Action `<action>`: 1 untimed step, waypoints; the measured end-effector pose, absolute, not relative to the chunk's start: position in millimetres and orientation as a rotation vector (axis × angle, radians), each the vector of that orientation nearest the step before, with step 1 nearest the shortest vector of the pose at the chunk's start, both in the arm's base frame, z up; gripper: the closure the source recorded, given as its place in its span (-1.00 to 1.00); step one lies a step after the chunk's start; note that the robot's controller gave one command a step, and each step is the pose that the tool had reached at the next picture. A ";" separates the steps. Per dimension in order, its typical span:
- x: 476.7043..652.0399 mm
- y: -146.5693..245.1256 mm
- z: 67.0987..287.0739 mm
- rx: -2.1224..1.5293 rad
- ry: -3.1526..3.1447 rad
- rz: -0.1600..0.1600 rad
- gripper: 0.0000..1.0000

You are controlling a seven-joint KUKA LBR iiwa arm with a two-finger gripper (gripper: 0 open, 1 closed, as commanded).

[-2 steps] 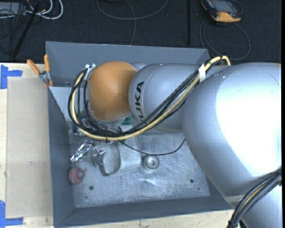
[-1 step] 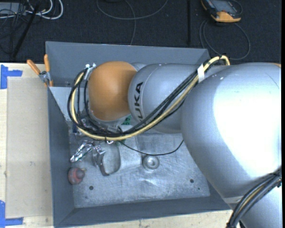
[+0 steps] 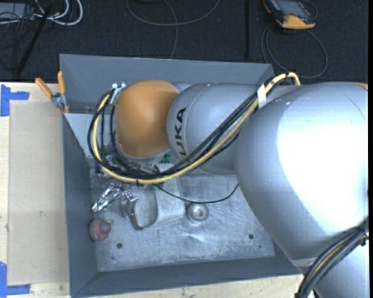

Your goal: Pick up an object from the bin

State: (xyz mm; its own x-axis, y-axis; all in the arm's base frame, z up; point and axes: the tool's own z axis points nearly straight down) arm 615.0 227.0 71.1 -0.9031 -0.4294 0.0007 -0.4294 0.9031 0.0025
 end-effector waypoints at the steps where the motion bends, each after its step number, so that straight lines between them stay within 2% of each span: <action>1: 616.5 227.0 73.3 0.688 -3.068 -0.004 1.00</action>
Offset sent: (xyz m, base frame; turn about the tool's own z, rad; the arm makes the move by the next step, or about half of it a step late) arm 0.0000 0.0000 0.0000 0.0000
